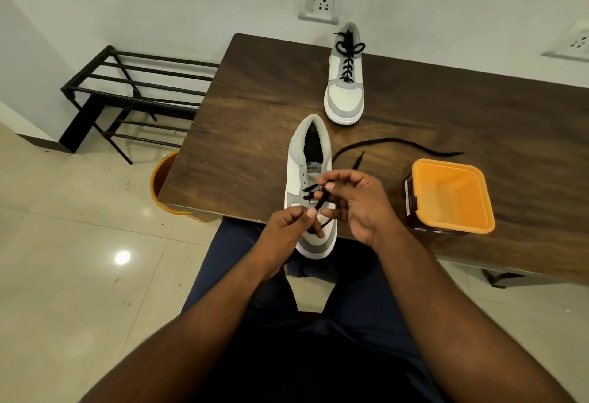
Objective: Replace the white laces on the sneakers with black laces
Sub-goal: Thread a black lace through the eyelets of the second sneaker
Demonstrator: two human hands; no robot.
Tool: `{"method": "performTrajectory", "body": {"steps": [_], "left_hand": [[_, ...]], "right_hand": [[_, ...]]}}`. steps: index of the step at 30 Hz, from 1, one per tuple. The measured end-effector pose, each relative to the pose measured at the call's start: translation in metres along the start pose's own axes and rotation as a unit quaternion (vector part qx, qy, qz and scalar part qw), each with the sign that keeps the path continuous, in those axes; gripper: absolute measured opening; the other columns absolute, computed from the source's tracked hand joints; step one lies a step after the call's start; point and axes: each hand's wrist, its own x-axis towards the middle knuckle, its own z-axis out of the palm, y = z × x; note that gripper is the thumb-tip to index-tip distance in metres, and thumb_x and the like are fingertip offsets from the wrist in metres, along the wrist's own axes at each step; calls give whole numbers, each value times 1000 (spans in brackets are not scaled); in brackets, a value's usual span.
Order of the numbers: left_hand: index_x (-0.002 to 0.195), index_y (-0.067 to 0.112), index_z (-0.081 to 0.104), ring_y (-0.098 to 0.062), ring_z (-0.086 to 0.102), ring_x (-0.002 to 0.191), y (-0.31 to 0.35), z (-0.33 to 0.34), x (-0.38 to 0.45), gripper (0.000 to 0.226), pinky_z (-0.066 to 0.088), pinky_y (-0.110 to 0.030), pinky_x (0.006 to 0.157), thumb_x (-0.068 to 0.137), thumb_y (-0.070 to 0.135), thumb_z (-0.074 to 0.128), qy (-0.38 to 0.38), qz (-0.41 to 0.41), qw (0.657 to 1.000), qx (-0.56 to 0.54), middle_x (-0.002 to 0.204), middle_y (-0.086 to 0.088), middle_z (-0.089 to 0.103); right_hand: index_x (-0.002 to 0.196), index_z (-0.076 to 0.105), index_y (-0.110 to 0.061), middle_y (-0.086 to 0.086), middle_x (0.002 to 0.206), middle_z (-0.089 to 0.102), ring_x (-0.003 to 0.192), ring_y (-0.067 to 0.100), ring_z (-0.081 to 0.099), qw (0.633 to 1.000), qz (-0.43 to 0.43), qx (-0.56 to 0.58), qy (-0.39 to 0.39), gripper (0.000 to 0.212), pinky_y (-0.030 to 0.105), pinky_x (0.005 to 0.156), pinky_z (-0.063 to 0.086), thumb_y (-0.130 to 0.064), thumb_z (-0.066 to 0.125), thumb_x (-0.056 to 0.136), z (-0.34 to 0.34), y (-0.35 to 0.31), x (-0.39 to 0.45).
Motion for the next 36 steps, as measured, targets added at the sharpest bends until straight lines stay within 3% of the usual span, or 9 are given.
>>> {"method": "performTrajectory", "body": {"steps": [5, 8, 12, 16, 20, 23, 27, 31, 36], "left_hand": [[77, 4, 67, -7, 47, 50, 19, -11, 5, 28, 47, -23, 57, 98, 22, 58, 72, 21, 995, 70, 48, 11, 52], [76, 6, 70, -2, 52, 54, 29, -7, 8, 26, 49, -29, 57, 95, 22, 64, 45, 31, 992, 115, 61, 5, 62], [75, 14, 73, -14, 58, 62, 40, -13, 13, 18, 55, -42, 60, 88, 26, 71, 89, 47, 989, 107, 68, -12, 68], [71, 16, 69, 2, 46, 46, 49, -33, 12, 17, 38, -12, 48, 88, 21, 72, 92, 48, 985, 137, 48, 15, 56], [72, 14, 71, -4, 45, 50, 52, -25, 16, 18, 41, -19, 51, 85, 26, 74, 75, 45, 983, 161, 54, 1, 59], [78, 14, 73, -7, 61, 61, 58, -16, 17, 11, 49, -21, 62, 86, 22, 74, 52, 63, 985, 155, 67, -1, 70], [81, 11, 73, -4, 46, 47, 64, -27, 17, 11, 38, -16, 49, 85, 22, 75, 57, 57, 982, 171, 53, 7, 58], [78, 2, 67, 1, 38, 41, 60, -60, 18, 19, 34, -13, 45, 85, 18, 73, 90, 27, 984, 150, 42, 15, 47], [72, 9, 67, 4, 42, 43, 60, -47, 24, 18, 34, -11, 48, 84, 19, 75, 66, 24, 981, 180, 44, 17, 52]], "right_hand": [[123, 65, -27, -5, 108, 49, 95, 11, 51, 784, -259, -560, 75, 38, 27, 81, 47, -17, 68, 87, -27, 7, 9], [117, 70, -21, -8, 109, 62, 94, 2, 58, 831, -276, -476, -80, 31, 21, 83, 51, -17, 71, 86, -12, 12, -1], [103, 76, -16, -4, 97, 74, 88, 8, 67, 875, -275, -391, 78, 17, 35, 83, 55, -16, 69, 87, -27, 17, 8], [109, 73, -12, 6, 109, 72, 102, 23, 65, 796, -295, -496, 183, 22, 33, 88, 50, -12, 65, 89, -58, 2, 20], [134, 57, -21, -6, 139, 53, 124, 0, 48, 823, -302, -481, -21, 52, 19, 100, 43, 4, 57, 89, -31, -1, 10], [129, 61, -19, -16, 108, 64, 85, -12, 61, 889, -230, -371, -137, 41, 9, 68, 47, -1, 59, 92, -3, 9, -3], [95, 71, -28, -14, 87, 69, 77, -8, 62, 922, -231, -311, 14, 20, 12, 72, 45, -9, 66, 89, -24, 6, 7], [97, 73, -21, 0, 95, 72, 91, 13, 66, 890, -197, -378, 162, 12, 11, 73, 43, -15, 69, 87, -68, -8, 20], [137, 51, -30, -7, 132, 56, 116, 6, 53, 850, -168, -497, -46, 60, 27, 96, 44, -19, 74, 83, -22, -13, 10]]}}
